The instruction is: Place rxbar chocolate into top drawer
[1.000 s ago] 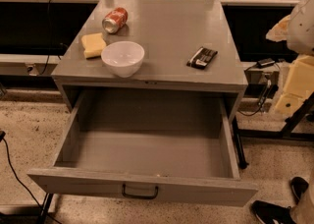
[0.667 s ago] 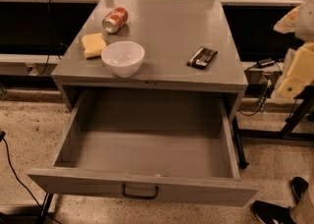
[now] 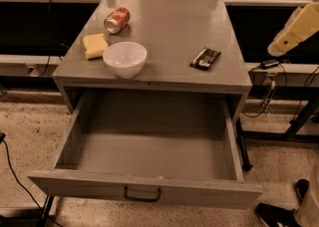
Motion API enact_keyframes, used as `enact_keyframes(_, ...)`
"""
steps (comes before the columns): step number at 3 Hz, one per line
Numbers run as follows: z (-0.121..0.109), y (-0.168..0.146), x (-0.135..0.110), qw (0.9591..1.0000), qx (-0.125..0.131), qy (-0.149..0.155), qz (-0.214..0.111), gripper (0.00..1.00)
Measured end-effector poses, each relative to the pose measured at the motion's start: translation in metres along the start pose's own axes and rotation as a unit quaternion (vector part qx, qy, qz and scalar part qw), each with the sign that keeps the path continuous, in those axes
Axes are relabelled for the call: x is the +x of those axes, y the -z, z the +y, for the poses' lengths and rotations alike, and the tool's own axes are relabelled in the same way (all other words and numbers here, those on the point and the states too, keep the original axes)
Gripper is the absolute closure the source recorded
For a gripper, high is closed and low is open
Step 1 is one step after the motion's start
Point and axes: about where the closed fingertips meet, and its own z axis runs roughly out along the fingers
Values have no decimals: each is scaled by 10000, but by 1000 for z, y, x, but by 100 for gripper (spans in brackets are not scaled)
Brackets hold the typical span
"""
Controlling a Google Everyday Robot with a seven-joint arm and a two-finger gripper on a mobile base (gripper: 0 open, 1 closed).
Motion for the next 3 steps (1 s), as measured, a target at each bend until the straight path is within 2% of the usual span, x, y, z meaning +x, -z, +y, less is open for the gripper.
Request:
enact_keyframes(1, 0, 0, -1, 10000, -7, 8, -14, 0)
enact_keyframes(2, -5, -9, -8, 9995, -18, -222, -219, 0)
enact_keyframes(3, -8, -35, -25, 9977, -216, -498, -401, 0)
